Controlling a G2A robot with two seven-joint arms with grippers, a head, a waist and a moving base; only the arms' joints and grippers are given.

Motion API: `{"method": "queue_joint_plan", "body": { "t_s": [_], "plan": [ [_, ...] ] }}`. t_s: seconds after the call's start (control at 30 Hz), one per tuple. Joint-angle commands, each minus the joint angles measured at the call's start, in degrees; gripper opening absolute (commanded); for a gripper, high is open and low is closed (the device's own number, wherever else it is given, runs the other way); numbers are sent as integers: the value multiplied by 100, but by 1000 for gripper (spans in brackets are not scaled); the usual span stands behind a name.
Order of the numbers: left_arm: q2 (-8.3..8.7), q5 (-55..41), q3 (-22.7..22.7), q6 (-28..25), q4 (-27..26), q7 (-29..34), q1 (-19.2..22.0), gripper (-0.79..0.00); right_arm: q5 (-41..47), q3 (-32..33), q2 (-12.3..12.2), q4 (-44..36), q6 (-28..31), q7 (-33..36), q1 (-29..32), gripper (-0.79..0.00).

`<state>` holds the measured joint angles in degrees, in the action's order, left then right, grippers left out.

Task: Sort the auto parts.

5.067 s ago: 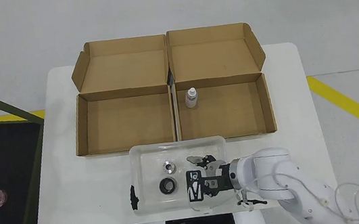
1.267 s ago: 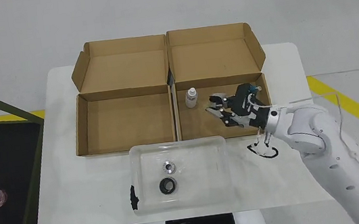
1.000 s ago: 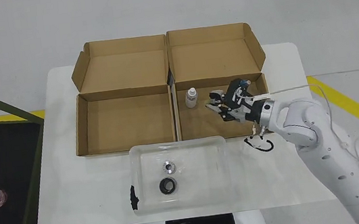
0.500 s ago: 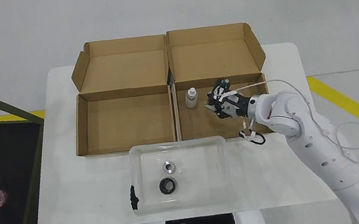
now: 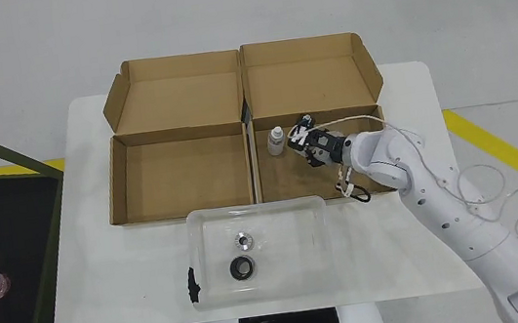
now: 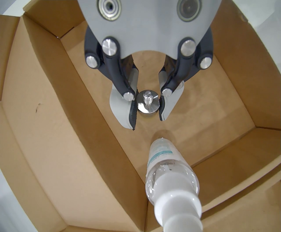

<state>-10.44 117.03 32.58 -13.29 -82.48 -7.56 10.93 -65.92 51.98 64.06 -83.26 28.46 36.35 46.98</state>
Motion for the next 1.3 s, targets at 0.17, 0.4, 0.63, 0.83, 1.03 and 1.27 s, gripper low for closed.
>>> {"method": "queue_joint_plan", "body": {
  "t_s": [0.17,0.4,0.63,0.83,1.03,1.27],
  "plan": [
    [0,0,0,0,0,0,0,0,-138,-200,93,215,-133,74,-130,-677],
    [0,0,0,0,0,0,0,0,-169,-286,168,369,-217,28,-228,-422],
    [0,0,0,0,0,0,0,0,-169,31,104,-45,-203,-30,-56,-354],
    [0,0,0,0,0,0,0,0,-137,462,-27,-789,-27,-19,372,-397],
    [0,0,0,0,0,0,0,0,-105,877,-155,-1658,197,-27,923,-363],
    [0,0,0,0,0,0,0,0,96,1134,-247,-2417,581,-116,1439,-394]
  ]
}}
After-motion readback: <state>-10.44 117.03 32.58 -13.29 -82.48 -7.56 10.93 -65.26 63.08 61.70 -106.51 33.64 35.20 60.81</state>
